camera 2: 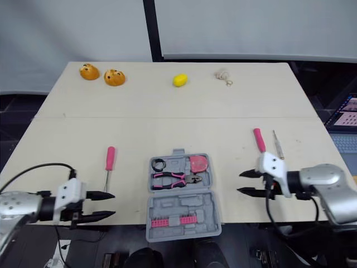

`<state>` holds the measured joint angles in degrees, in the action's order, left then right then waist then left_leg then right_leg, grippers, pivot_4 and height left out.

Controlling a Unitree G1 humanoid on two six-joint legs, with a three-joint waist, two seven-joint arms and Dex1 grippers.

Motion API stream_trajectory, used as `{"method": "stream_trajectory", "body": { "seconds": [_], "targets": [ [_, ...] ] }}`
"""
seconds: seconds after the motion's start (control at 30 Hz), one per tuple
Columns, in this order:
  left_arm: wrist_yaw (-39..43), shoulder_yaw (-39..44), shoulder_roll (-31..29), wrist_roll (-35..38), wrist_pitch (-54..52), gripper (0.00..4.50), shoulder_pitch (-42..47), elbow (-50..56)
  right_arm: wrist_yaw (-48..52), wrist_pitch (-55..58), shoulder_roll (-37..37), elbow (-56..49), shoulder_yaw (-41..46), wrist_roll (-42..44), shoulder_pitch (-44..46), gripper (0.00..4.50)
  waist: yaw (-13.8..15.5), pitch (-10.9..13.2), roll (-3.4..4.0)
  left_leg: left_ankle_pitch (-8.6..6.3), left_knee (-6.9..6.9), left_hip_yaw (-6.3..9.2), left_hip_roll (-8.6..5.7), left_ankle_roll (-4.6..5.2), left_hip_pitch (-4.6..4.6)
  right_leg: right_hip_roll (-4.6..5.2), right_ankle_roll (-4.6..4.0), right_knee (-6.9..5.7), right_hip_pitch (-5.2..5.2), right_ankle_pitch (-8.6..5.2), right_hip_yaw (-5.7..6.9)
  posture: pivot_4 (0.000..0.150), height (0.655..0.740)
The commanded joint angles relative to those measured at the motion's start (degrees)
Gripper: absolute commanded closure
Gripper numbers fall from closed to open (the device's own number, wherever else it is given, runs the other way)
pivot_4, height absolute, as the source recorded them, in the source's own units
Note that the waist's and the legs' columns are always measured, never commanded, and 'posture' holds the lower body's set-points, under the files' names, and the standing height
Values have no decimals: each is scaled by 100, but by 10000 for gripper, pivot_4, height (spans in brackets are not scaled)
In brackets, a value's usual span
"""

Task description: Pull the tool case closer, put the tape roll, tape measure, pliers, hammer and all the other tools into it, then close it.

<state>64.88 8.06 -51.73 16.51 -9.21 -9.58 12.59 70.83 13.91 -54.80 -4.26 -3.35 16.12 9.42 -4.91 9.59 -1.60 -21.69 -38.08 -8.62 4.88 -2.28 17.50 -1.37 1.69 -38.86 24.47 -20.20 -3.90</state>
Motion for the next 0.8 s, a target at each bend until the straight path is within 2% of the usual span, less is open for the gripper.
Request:
{"method": "stream_trajectory", "body": {
  "seconds": [0.03,0.07,0.17,0.27,0.3,0.37,0.4,0.8],
  "targets": [
    [-148,-399,195,-351,312,18030,301,-276,29,-649,195,350,-333,-484,290,18042,3,1,1,0,-4,-3,1,0,2,-1,0,-1,2,0,-2,1500,7400],
    [-212,-485,256,-437,375,18030,382,-332,17,-762,281,450,-418,-569,346,18042,2,1,1,0,-8,-5,1,1,1,0,0,-2,2,0,-2,1500,7400],
    [-331,-687,446,-611,634,18030,601,-528,-2,-985,514,681,-618,-750,478,27624,9,1,1,0,-13,-8,1,1,1,0,0,-6,1,0,-5,1500,7400],
    [-253,-960,625,-623,668,27225,880,-763,-89,-1096,789,864,-835,-939,633,42937,9,1,1,1,-18,-10,2,1,-1,0,0,-15,2,0,-5,1500,7400],
    [-300,-1062,690,-694,645,31920,975,-833,-147,-1135,883,957,-898,-1025,692,45000,8,1,1,1,-20,-10,3,1,-3,0,-1,-18,1,0,-5,1500,7400],
    [-374,-1235,802,-797,580,42518,1108,-905,-242,-1314,1009,1210,-992,-1222,786,45000,3,1,1,1,-23,-14,2,1,-6,-1,-1,-25,1,0,-9,1500,7400],
    [-403,-1326,868,-839,549,44417,1172,-941,-282,-1406,1069,1346,-1038,-1306,831,45000,7,1,2,1,-23,-15,2,1,-8,-1,-1,-26,1,0,-10,1500,7400],
    [-678,-1859,1451,-1216,516,44417,1820,-1551,-379,-1300,1680,1359,-1292,-1503,984,45000,7,1,1,2,-44,-29,3,1,-14,-1,-2,-54,5,-1,-23,1500,7400]
  ]
}}
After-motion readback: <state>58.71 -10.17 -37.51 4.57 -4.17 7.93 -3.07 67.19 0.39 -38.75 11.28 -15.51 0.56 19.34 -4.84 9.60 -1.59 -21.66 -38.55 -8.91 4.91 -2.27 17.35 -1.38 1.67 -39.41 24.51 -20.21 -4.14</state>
